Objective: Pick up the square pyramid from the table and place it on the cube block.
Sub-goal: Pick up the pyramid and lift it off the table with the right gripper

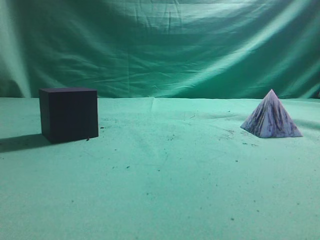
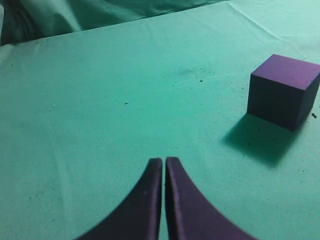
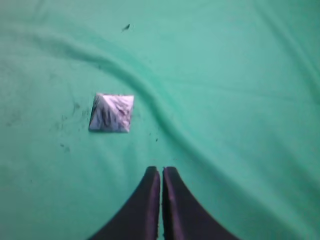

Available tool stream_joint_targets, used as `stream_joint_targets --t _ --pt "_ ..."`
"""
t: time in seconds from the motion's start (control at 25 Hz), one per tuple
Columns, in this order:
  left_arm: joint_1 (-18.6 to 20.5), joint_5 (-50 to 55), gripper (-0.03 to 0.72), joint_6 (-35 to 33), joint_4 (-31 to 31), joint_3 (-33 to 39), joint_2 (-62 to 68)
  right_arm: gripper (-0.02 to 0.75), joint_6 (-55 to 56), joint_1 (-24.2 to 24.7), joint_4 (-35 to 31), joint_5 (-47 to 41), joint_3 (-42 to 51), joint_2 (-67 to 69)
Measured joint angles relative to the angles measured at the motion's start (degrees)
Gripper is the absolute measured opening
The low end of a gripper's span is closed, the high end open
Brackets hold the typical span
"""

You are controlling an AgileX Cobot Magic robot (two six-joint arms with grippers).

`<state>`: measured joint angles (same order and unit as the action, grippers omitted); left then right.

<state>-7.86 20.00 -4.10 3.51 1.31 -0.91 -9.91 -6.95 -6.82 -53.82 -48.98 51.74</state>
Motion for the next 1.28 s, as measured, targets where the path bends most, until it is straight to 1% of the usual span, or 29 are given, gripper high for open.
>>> stream_joint_targets --t 0.08,0.2,0.28,0.36,0.48,0.64,0.68,0.72,0.84,0.92,0.96,1.0,1.08,1.12,1.16,1.28 --pt "0.0 0.0 0.0 0.0 0.0 0.0 0.0 0.0 0.44 -1.35 -0.55 -2.43 -2.87 4.66" --pt "0.0 0.0 0.0 0.0 0.0 0.0 0.0 0.0 1.99 -7.65 -0.22 -2.72 -5.64 11.52" --pt "0.0 0.0 0.0 0.0 0.0 0.0 0.0 0.0 3.73 -12.06 1.86 -2.25 -6.74 15.9" --pt "0.0 0.0 0.0 0.0 0.0 0.0 0.0 0.0 8.52 -15.28 5.6 -1.54 -8.11 20.83" --pt "0.0 0.0 0.0 0.0 0.0 0.0 0.0 0.0 12.54 -16.5 7.91 -0.55 -10.53 27.45" --pt "0.0 0.0 0.0 0.0 0.0 0.0 0.0 0.0 13.41 -16.6 8.5 2.22 -12.98 34.17" --pt "0.0 0.0 0.0 0.0 0.0 0.0 0.0 0.035 13.21 -16.6 8.23 3.49 -13.22 35.26" --pt "0.0 0.0 0.0 0.0 0.0 0.0 0.0 0.048 13.1 -16.6 7.94 4.71 -13.25 36.41" --pt "0.0 0.0 0.0 0.0 0.0 0.0 0.0 0.213 12.84 -16.6 5.99 7.7 -13.25 38.89" --pt "0.0 0.0 0.0 0.0 0.0 0.0 0.0 0.354 11.79 -16.6 4.49 9.31 -13.25 39.82" --pt "0.0 0.0 0.0 0.0 0.0 0.0 0.0 0.452 10.85 -16.6 3.54 9.92 -13.25 40.34" --pt "0.0 0.0 0.0 0.0 0.0 0.0 0.0 0.521 10.47 -16.6 3.03 10.28 -13.25 40.88" --pt "0.0 0.0 0.0 0.0 0.0 0.0 0.0 0.632 10.08 -16.6 2.38 11.26 -13.35 42.16" --pt "0.0 0.0 0.0 0.0 0.0 0.0 0.0 0.657 9.93 -16.6 2.14 11.51 -13.35 42.77" --pt "0.0 0.0 0.0 0.0 0.0 0.0 0.0 0.643 9.84 -16.6 2.14 11.65 -13.37 43.61" --pt "0.0 0.0 0.0 0.0 0.0 0.0 0.0 0.643 9.7 -16.6 2.14 11.65 -13.47 46.19"
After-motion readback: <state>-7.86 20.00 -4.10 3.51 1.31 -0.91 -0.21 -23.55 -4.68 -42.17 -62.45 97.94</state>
